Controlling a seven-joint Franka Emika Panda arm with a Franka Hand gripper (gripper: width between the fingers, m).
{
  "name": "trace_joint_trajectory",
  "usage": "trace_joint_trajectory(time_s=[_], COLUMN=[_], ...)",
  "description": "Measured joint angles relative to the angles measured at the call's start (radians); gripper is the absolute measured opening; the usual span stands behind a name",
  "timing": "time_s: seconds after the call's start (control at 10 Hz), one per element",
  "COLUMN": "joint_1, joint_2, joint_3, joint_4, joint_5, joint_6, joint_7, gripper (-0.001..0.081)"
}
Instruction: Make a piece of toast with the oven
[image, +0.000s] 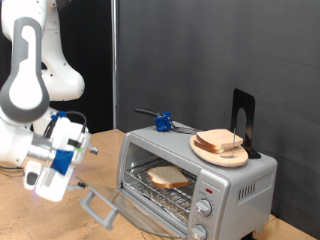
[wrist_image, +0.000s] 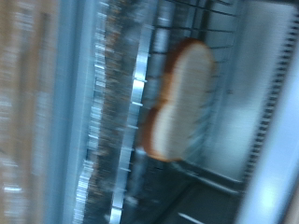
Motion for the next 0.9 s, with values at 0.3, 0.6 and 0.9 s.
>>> trace_joint_trajectory(time_s=[0.3, 0.6, 0.9], joint_1=[0.021, 0.056, 0.088], joint_2=[-0.096, -0.185, -0.228], joint_3=[0.037, 0.097, 0.161], joint_4=[-0.016, -0.073, -0.139], joint_5=[0.031, 0.064, 0.113], joint_6=[-0.039, -0.011, 0.085], joint_7=[0.043, 0.104, 0.123], gripper=[0.0809, 0.0809, 0.0809])
